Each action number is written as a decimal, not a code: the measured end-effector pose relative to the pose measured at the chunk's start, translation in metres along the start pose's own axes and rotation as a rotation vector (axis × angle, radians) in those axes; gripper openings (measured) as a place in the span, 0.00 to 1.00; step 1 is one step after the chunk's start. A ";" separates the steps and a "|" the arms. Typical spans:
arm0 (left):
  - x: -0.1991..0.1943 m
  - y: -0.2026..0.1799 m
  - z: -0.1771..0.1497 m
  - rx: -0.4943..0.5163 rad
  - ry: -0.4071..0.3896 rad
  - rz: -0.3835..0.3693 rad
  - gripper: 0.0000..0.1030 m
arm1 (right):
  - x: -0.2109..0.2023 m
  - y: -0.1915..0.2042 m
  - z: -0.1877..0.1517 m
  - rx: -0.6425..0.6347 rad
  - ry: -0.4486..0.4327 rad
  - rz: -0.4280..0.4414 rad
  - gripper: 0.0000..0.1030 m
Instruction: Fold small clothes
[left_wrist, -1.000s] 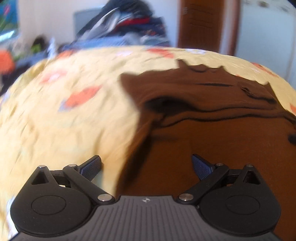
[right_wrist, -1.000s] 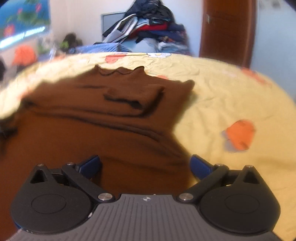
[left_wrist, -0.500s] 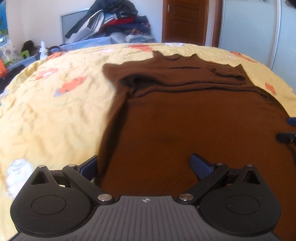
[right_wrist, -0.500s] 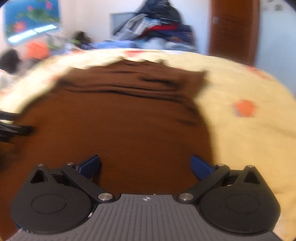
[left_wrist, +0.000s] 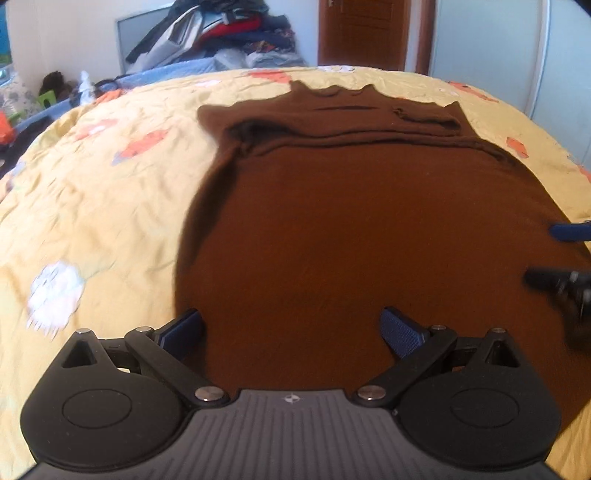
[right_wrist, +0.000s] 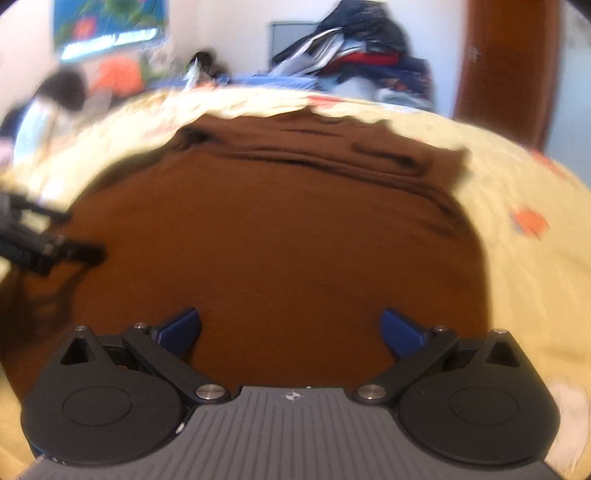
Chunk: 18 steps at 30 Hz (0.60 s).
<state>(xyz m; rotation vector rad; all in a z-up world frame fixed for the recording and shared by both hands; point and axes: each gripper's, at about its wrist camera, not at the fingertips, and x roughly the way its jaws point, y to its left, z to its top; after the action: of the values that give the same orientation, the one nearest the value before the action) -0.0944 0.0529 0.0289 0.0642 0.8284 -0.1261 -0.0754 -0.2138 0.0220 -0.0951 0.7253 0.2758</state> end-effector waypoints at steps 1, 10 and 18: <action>-0.002 0.001 -0.002 -0.007 0.001 0.004 1.00 | -0.003 -0.007 -0.002 0.015 0.001 -0.016 1.00; -0.009 -0.002 -0.010 -0.042 -0.003 0.038 1.00 | -0.020 0.034 0.004 0.015 0.042 0.085 1.00; -0.018 0.007 -0.022 -0.069 -0.012 0.036 1.00 | -0.029 0.007 -0.012 0.031 0.038 -0.030 1.00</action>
<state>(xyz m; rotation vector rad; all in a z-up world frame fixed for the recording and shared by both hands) -0.1214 0.0633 0.0276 0.0138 0.8189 -0.0642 -0.1056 -0.2152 0.0326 -0.0820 0.7650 0.2346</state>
